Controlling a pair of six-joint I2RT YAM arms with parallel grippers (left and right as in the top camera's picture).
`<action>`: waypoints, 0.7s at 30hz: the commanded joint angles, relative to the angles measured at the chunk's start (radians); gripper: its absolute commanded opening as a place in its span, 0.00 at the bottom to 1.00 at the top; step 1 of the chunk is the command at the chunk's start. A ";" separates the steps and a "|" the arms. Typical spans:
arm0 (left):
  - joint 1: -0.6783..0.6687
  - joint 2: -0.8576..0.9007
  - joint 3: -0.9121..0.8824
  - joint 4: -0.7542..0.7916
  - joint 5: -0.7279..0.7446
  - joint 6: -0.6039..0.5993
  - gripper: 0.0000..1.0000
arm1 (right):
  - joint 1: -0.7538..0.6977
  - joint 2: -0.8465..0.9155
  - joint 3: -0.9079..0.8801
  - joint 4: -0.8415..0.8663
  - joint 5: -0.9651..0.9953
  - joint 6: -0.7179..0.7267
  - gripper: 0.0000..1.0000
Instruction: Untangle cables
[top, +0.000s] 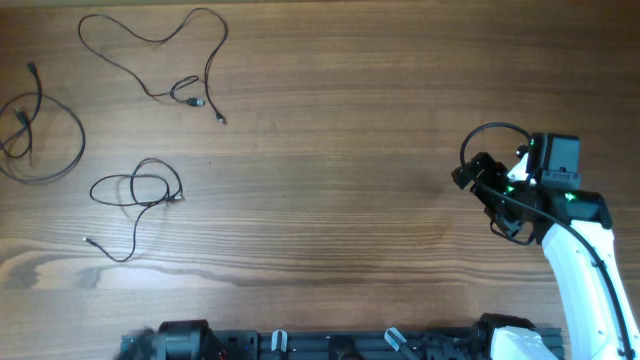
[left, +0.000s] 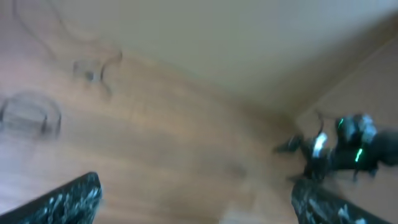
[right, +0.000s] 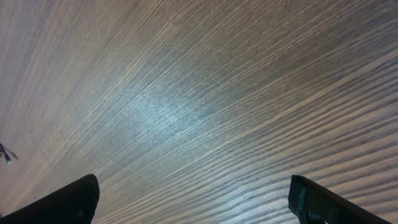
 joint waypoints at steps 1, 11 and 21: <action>-0.005 -0.002 -0.105 0.202 -0.087 0.020 1.00 | -0.002 0.006 -0.011 0.000 0.020 -0.018 1.00; -0.005 -0.001 -0.742 0.788 -0.105 0.019 1.00 | -0.002 0.006 -0.011 0.000 0.020 -0.018 1.00; -0.005 -0.001 -1.155 1.290 -0.261 0.020 1.00 | -0.002 0.006 -0.011 0.000 0.020 -0.018 1.00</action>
